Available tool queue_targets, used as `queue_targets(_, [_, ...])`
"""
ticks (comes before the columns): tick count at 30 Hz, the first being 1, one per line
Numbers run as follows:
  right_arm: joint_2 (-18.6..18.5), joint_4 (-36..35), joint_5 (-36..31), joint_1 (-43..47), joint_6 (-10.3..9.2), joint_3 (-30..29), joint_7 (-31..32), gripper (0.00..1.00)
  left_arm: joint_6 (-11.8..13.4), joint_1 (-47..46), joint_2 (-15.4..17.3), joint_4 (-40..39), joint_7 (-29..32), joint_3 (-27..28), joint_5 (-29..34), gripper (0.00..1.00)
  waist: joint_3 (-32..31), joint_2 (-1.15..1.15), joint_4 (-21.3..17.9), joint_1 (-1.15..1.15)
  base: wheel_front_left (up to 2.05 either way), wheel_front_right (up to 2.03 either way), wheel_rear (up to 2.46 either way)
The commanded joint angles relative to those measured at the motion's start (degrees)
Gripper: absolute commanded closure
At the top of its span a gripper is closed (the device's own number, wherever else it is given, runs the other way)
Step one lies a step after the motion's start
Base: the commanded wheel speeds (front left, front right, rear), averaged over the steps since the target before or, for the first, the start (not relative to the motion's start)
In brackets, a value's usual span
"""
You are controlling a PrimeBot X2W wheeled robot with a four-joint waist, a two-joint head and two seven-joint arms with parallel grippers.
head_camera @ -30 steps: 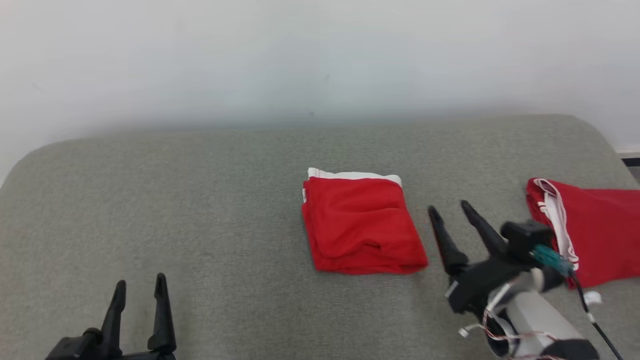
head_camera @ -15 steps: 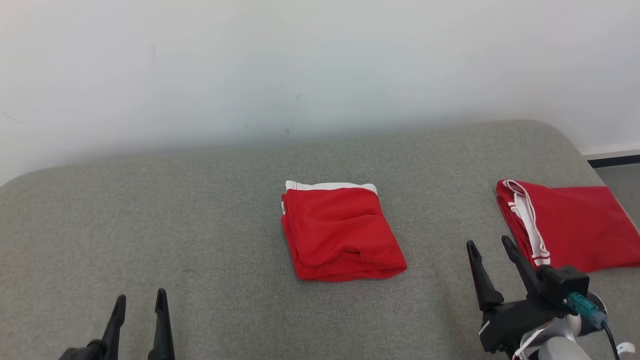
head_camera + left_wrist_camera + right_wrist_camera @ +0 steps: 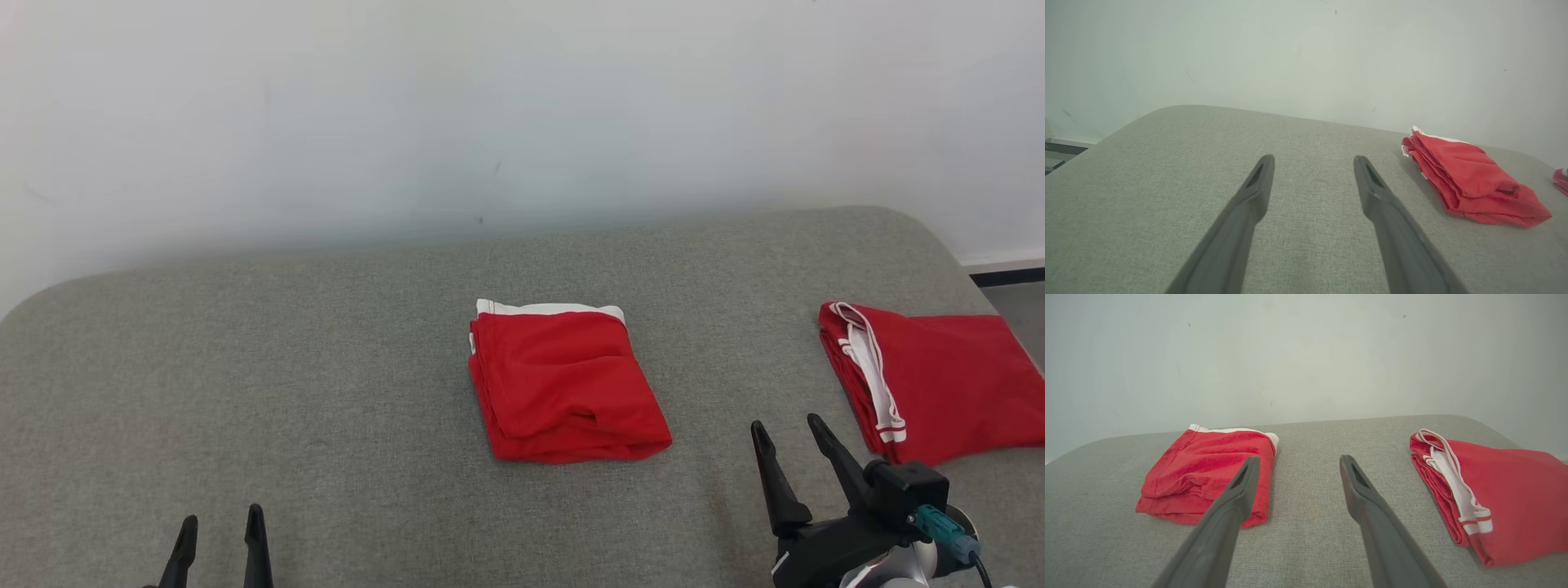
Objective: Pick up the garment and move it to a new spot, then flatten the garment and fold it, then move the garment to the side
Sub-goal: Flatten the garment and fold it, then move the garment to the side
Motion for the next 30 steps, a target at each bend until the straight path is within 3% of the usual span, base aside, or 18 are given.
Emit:
queue_targets(1, [0.0,-0.22,-0.44,0.55,-0.15,-0.22,0.23,0.0,-0.21,0.75,-0.03,-0.11,-0.07,0.19,0.51,0.0,0.01,0.0,0.05,0.0,0.0,0.0,0.0])
queue_targets(22, [0.7,-0.61,-0.36,-0.37,-0.14,0.22,2.12,0.0,0.58,1.07,-0.06,-0.48,-0.07,-0.96,-0.47,0.0,0.52,0.0,0.55,0.0,0.0,0.0,0.0])
queue_targets(30, [0.28,0.14,-0.41,-4.73,-0.15,-1.97,6.56,0.0,1.08,-0.11,-0.04,-1.18,-0.07,-3.04,-1.28,0.0,1.51,0.0,4.18,0.0,0.0,0.0,0.0])
